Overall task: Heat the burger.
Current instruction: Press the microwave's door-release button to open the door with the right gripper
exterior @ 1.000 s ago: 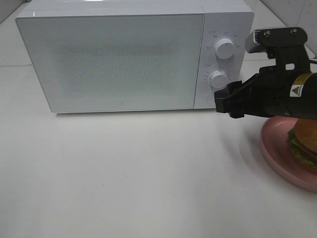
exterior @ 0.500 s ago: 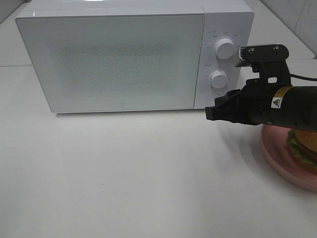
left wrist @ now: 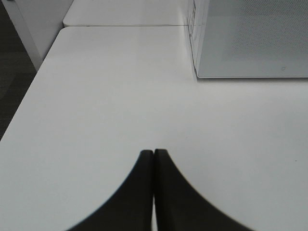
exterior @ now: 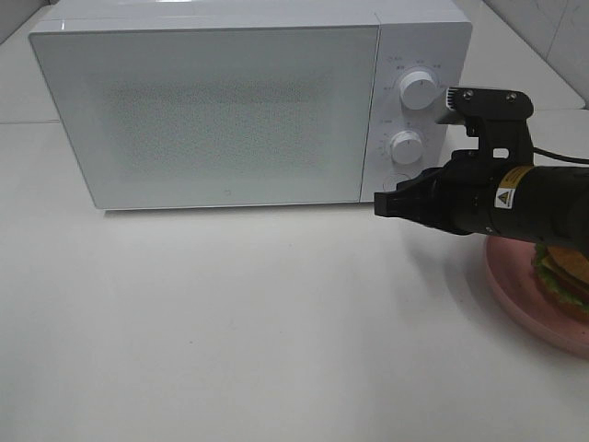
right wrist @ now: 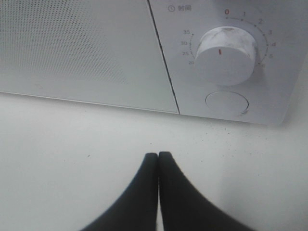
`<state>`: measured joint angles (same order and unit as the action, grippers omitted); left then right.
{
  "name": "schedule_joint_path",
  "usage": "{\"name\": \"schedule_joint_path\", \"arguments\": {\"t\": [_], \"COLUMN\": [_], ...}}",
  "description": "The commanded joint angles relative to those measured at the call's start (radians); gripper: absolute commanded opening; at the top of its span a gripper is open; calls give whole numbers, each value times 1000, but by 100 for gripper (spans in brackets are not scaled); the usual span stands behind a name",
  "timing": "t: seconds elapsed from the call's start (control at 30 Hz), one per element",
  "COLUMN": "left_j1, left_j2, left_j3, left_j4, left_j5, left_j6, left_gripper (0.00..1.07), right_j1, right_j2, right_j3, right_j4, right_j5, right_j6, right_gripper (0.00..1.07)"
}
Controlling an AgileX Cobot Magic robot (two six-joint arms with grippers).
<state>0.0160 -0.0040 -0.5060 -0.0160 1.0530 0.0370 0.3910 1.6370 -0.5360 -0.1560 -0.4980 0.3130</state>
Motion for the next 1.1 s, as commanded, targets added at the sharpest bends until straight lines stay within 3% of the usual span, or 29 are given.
{"name": "schedule_joint_path", "arguments": {"t": [0.03, 0.23, 0.37, 0.97, 1.1], "left_j1": [3, 3, 3, 3, 3], "left_j2": [-21, -21, -21, -21, -21], "left_j3": [2, 2, 2, 2, 2], "left_j4": [-5, -5, -5, -5, -5], "left_j5": [-13, -13, -13, -13, -13], "left_j6": [-1, -1, -1, -1, -1], "left_gripper": [0, 0, 0, 0, 0], "right_j1": [6, 6, 6, 6, 6], "right_j2": [-4, 20, 77, 173, 179], "right_j3": [-9, -28, -61, -82, -87], "right_j4": [-19, -102, -198, -238, -245], "right_j5": [-40, -70, -66, -194, -232], "right_j6": [44, 81, 245, 723, 928], "right_gripper": [0, 0, 0, 0, 0]}}
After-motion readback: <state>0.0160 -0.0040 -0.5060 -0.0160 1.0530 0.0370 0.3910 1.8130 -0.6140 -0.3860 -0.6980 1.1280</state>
